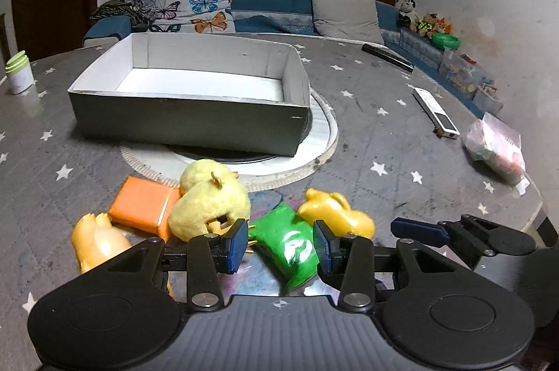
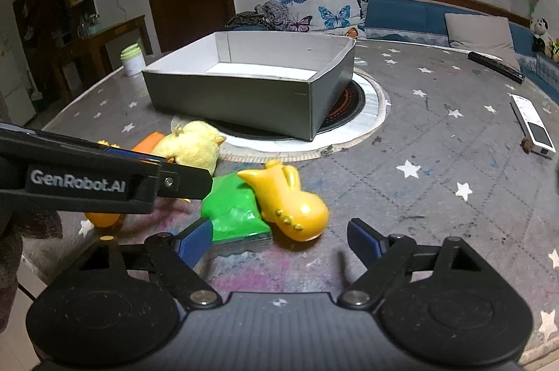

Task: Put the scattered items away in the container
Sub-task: 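Close the right gripper on the yellow duck-shaped toy and lift it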

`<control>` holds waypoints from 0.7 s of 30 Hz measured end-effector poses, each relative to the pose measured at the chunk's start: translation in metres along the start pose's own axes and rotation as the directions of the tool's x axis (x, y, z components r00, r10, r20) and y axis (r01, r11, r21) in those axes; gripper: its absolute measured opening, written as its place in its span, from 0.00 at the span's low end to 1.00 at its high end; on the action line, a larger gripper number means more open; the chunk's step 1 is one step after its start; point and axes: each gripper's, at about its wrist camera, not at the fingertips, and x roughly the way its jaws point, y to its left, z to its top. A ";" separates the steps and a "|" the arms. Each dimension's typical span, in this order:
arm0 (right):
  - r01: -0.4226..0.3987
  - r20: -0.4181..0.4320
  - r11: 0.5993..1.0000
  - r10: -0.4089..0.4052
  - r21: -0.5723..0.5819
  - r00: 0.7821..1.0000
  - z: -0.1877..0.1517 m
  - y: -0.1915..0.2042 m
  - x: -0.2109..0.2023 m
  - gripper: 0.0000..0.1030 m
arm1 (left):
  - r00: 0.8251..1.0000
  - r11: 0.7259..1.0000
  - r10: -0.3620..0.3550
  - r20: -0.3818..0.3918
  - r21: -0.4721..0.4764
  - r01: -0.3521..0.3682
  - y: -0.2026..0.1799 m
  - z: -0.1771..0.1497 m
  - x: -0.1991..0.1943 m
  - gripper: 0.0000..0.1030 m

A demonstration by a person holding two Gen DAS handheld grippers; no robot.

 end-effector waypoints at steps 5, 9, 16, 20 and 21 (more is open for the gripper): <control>0.003 -0.004 1.000 -0.003 0.031 1.000 0.002 -0.012 0.004 0.79 | 1.000 1.000 -0.031 -0.007 0.006 0.031 -0.003 0.009 0.008 0.42; 0.003 -0.007 0.998 -0.002 0.056 1.000 0.003 -0.020 0.008 0.76 | 0.997 0.997 -0.074 -0.025 0.009 0.074 -0.005 0.015 0.017 0.42; -0.019 -0.021 0.994 0.022 0.105 1.000 0.007 -0.035 0.018 0.67 | 0.992 0.993 -0.111 -0.067 0.028 0.113 -0.012 0.022 0.033 0.42; -0.025 -0.027 0.994 0.028 0.102 0.999 0.008 -0.036 0.021 0.63 | 0.987 0.991 -0.129 -0.097 0.009 0.130 -0.011 0.025 0.046 0.42; -0.027 -0.026 0.994 0.030 0.104 0.999 0.008 -0.036 0.022 0.59 | 0.986 0.991 -0.132 -0.102 0.005 0.133 -0.011 0.025 0.050 0.42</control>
